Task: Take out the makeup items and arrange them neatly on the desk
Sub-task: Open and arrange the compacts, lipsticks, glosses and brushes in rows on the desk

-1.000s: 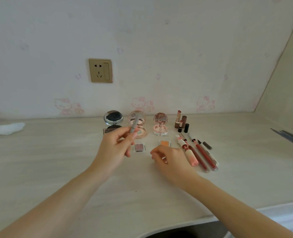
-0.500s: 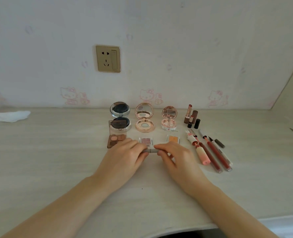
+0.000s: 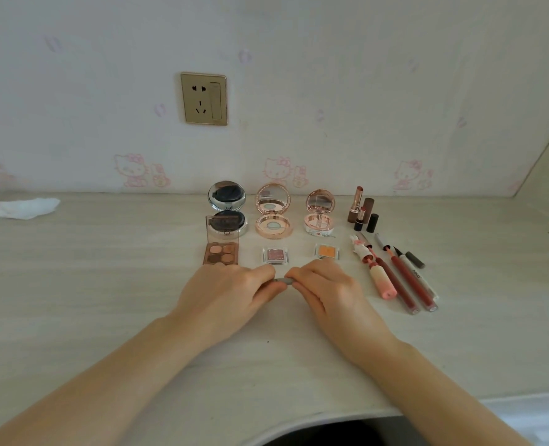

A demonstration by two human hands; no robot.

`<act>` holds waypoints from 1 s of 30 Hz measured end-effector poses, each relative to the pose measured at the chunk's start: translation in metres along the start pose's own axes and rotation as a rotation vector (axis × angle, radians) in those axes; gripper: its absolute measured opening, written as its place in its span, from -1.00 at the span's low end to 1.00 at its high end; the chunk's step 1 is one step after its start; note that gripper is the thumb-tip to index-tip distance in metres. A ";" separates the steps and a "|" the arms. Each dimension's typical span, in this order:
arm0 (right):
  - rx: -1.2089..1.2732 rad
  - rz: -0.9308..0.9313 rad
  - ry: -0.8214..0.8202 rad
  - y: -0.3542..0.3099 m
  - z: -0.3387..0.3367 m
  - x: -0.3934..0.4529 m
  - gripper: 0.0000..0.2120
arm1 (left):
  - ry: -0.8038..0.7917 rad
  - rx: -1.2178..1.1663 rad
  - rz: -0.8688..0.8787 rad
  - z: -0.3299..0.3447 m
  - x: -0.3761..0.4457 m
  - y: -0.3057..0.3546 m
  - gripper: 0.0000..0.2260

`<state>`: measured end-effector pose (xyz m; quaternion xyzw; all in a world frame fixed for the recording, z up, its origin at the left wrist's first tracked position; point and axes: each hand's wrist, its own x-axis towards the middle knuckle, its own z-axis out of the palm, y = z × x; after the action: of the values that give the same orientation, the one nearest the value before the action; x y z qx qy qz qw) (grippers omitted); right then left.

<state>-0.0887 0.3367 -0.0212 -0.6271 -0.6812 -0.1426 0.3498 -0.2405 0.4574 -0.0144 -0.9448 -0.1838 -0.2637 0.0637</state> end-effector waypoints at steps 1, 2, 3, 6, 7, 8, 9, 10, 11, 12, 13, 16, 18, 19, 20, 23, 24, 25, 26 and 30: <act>0.008 -0.001 0.006 -0.001 0.000 0.000 -0.85 | 0.003 0.001 -0.020 0.000 0.000 -0.001 -0.54; 0.019 -0.001 0.009 -0.001 -0.001 -0.001 -0.85 | 0.000 -0.016 -0.054 0.002 -0.001 -0.003 -0.52; 0.027 -0.002 0.012 -0.001 -0.002 -0.001 -0.85 | -0.034 -0.042 -0.096 0.003 -0.001 -0.006 -0.50; 0.037 -0.005 0.012 -0.001 -0.001 -0.002 -0.84 | -0.095 -0.085 -0.147 0.003 0.000 -0.010 -0.44; 0.043 0.003 0.012 -0.001 -0.001 -0.001 -0.83 | -0.095 -0.094 -0.145 0.000 0.001 -0.008 -0.45; 0.055 0.020 0.014 0.000 -0.001 -0.001 -0.83 | -0.086 -0.102 -0.136 -0.002 0.000 -0.005 -0.47; 0.070 0.041 0.019 0.002 -0.001 -0.001 -0.83 | -0.072 -0.122 -0.128 -0.004 0.000 -0.002 -0.51; 0.084 0.066 0.031 0.003 -0.001 -0.002 -0.83 | -0.064 -0.156 -0.130 -0.005 -0.001 -0.001 -0.56; 0.093 0.095 0.051 0.005 -0.002 -0.002 -0.83 | -0.064 -0.203 -0.139 -0.006 -0.002 -0.001 -0.60; 0.095 0.130 0.076 0.006 -0.002 -0.002 -0.82 | -0.064 -0.249 -0.150 -0.006 -0.002 -0.003 -0.65; 0.090 0.170 0.103 0.007 -0.002 -0.002 -0.81 | -0.058 -0.285 -0.158 -0.006 -0.001 -0.005 -0.70; 0.066 0.325 0.194 0.012 -0.005 -0.003 -0.81 | -0.016 -0.325 -0.187 -0.002 0.001 -0.011 -0.85; 0.096 0.444 0.206 0.016 -0.007 -0.002 -0.82 | 0.027 -0.334 -0.192 0.002 0.000 -0.013 -0.82; 0.124 0.494 0.204 0.018 -0.008 -0.002 -0.82 | 0.049 -0.338 -0.197 0.002 0.000 -0.013 -0.79; 0.151 0.531 0.209 0.019 -0.008 -0.002 -0.83 | 0.076 -0.345 -0.202 0.003 0.000 -0.013 -0.76; 0.209 0.583 0.235 0.019 -0.008 -0.001 -0.85 | 0.158 -0.447 -0.232 0.001 0.001 -0.006 -0.70; 0.215 0.586 0.239 0.019 -0.007 -0.001 -0.85 | 0.161 -0.504 -0.254 -0.001 0.001 -0.003 -0.71; 0.216 0.582 0.243 0.019 -0.007 -0.001 -0.85 | 0.149 -0.553 -0.267 -0.002 0.001 -0.001 -0.74; 0.213 0.573 0.246 0.019 -0.007 -0.002 -0.84 | 0.132 -0.588 -0.265 -0.003 0.001 0.001 -0.78; 0.226 0.558 0.251 0.019 -0.008 -0.002 -0.84 | 0.081 -0.850 -0.282 -0.005 0.002 0.012 -0.79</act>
<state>-0.0684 0.3337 -0.0215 -0.7244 -0.4459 -0.0411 0.5241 -0.2371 0.4461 -0.0097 -0.8417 -0.1835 -0.3588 -0.3594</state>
